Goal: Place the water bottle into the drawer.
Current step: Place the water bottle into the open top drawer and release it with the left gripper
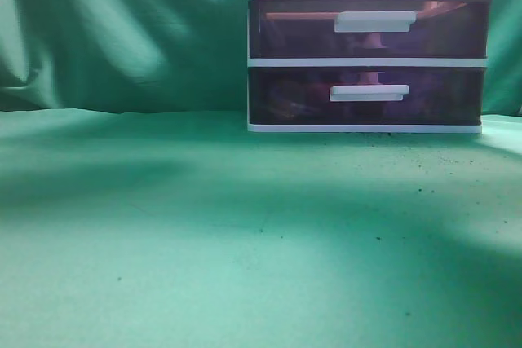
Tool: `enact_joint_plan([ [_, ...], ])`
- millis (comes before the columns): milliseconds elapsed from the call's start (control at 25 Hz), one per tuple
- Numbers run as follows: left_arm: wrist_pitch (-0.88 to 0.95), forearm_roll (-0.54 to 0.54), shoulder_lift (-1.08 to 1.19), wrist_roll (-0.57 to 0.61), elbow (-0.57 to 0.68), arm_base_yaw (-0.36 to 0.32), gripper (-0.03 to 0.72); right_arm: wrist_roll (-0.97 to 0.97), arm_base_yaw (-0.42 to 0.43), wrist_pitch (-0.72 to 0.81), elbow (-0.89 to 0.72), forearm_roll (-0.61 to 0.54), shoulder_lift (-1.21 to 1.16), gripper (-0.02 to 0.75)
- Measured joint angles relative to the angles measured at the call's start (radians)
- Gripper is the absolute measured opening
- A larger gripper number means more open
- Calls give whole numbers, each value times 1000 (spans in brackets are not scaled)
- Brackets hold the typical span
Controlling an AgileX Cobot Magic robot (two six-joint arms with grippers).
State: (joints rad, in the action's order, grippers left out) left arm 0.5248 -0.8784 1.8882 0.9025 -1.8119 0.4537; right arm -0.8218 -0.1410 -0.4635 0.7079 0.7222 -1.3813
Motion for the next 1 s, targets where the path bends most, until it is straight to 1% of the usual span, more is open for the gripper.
enact_joint_plan([
  [80, -13, -50, 9, 16, 0, 0, 531, 4, 0, 0, 0, 0, 0, 104],
  [120, -18, -93, 12, 46, 0, 0, 581, 6, 0, 2, 0, 0, 0, 104],
  [160, -22, -150, 19, 92, 0, 0, 611, 6, 0, 2, 0, 0, 0, 104],
  [240, -34, -277, 31, 206, 0, 2, 604, 12, 0, 2, 0, 0, 0, 104],
  [400, -61, -631, 84, 482, 0, 10, 604, 14, 0, 4, 0, 2, 0, 104],
  [480, -64, -773, 115, 610, -5, 30, 604, 15, 0, 4, 0, 2, 0, 104],
  [520, -64, -811, 132, 652, -15, 40, 604, 15, 0, 4, 0, 2, 0, 104],
  [640, -60, -862, 202, 742, -88, 89, 604, 25, 0, 6, 0, 2, 0, 104],
  [720, -60, -868, 261, 791, -163, 126, 604, 44, 0, 6, 0, 4, 0, 104],
  [840, -54, -869, 349, 884, -309, 177, 604, 76, -1, 8, 0, 12, 0, 104],
  [920, -50, -869, 396, 924, -401, 193, 604, 84, -1, 10, 0, 14, 0, 104],
  [1000, -56, -869, 418, 937, -463, 195, 604, 90, -1, 15, 0, 16, 0, 104],
])
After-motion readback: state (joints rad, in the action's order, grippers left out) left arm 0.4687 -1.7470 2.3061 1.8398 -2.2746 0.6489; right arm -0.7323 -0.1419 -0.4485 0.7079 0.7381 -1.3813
